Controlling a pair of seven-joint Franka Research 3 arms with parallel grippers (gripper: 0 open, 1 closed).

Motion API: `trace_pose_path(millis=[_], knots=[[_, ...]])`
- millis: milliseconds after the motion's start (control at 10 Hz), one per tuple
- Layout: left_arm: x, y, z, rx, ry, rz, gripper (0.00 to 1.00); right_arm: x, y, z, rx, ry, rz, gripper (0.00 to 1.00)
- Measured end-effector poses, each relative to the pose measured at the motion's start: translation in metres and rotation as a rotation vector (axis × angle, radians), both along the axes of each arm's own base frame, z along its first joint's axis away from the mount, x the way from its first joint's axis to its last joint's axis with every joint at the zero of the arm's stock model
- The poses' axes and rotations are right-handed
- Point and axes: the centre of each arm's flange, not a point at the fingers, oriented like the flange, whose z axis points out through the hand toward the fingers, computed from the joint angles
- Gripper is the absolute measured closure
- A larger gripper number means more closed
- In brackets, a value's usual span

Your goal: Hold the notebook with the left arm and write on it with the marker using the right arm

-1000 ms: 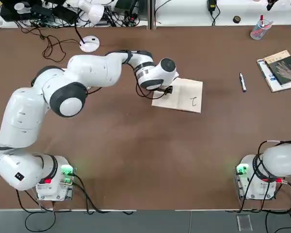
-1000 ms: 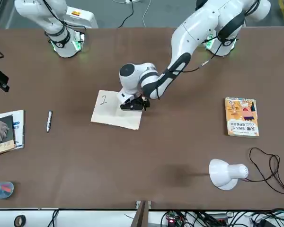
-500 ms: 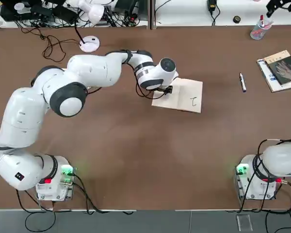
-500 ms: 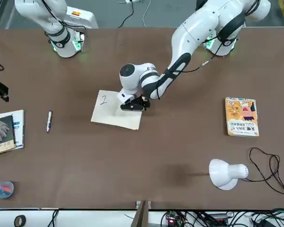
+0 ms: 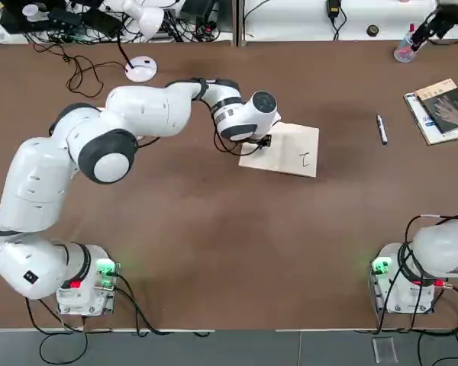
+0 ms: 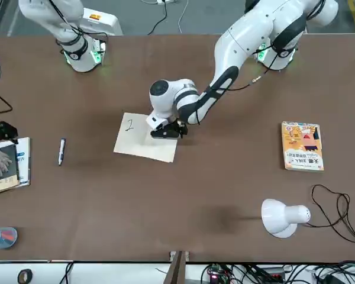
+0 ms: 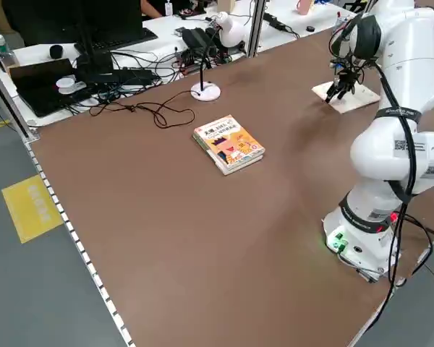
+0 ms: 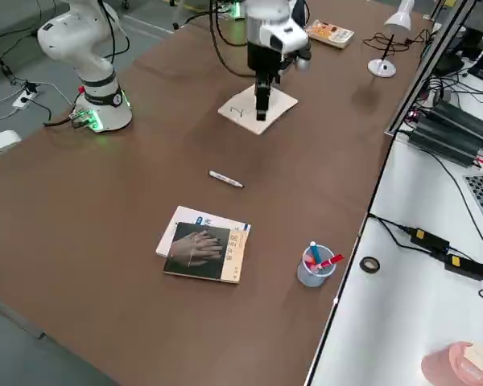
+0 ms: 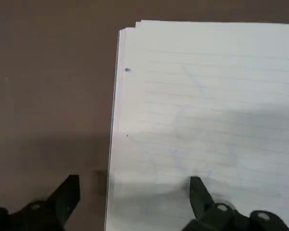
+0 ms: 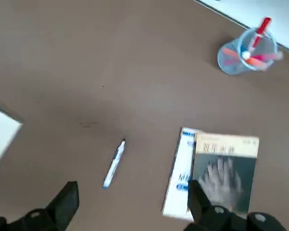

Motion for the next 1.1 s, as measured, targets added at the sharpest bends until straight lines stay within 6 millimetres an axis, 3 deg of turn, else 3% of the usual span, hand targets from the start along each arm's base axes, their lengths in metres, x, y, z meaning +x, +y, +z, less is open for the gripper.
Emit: trace_pose_path(millis=[300,500,1100], knots=[[0.001,0.001,0.0,0.0,0.0,0.002,0.0,0.006,-0.005,-0.091,-0.005,-0.059,0.072,0.0],[0.003,0.002,0.0,0.0,0.0,0.004,0.0,0.001,-0.01,-0.139,0.001,-0.064,0.071,0.0],[0.004,0.003,0.0,0.002,0.002,-0.012,0.0,-0.037,-0.019,-0.234,0.02,-0.048,0.053,0.0]])
